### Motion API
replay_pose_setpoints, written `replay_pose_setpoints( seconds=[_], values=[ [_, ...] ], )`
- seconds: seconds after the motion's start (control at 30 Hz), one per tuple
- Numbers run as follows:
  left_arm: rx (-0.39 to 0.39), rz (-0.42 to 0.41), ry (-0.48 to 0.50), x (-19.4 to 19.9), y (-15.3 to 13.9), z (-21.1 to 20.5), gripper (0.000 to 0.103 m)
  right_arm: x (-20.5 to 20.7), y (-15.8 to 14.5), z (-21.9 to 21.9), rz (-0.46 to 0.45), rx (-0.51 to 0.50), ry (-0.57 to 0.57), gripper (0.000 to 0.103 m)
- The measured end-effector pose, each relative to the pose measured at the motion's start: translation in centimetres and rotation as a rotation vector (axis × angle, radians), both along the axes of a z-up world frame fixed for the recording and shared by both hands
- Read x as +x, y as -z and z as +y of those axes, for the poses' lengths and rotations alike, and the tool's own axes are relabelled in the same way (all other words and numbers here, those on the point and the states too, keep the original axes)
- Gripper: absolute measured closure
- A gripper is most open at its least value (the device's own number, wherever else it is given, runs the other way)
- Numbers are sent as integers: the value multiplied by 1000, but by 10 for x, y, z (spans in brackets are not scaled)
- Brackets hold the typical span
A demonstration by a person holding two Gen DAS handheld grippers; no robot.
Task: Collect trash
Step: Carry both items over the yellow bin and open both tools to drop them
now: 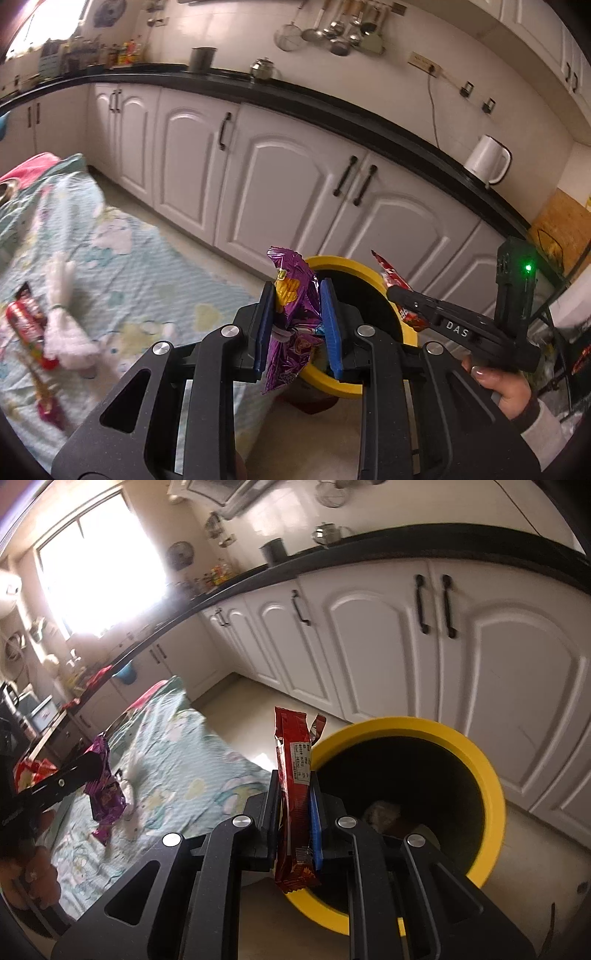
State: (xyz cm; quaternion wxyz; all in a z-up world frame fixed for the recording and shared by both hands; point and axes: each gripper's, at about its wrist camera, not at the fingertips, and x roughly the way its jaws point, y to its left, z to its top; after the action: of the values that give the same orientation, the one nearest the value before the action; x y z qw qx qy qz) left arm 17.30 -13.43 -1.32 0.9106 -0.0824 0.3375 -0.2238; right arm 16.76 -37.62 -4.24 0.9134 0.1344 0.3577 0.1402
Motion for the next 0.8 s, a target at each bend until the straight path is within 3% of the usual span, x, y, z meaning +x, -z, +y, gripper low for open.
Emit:
replay_pose_setpoints(
  seconds=[0.43,0.8],
  values=[
    [56,59,105,30,41,-66,84,0,28,-60,70,69,125,89],
    [93,105,138,66,69,-102,84,6,67,-80,159,89,159,89]
  ],
)
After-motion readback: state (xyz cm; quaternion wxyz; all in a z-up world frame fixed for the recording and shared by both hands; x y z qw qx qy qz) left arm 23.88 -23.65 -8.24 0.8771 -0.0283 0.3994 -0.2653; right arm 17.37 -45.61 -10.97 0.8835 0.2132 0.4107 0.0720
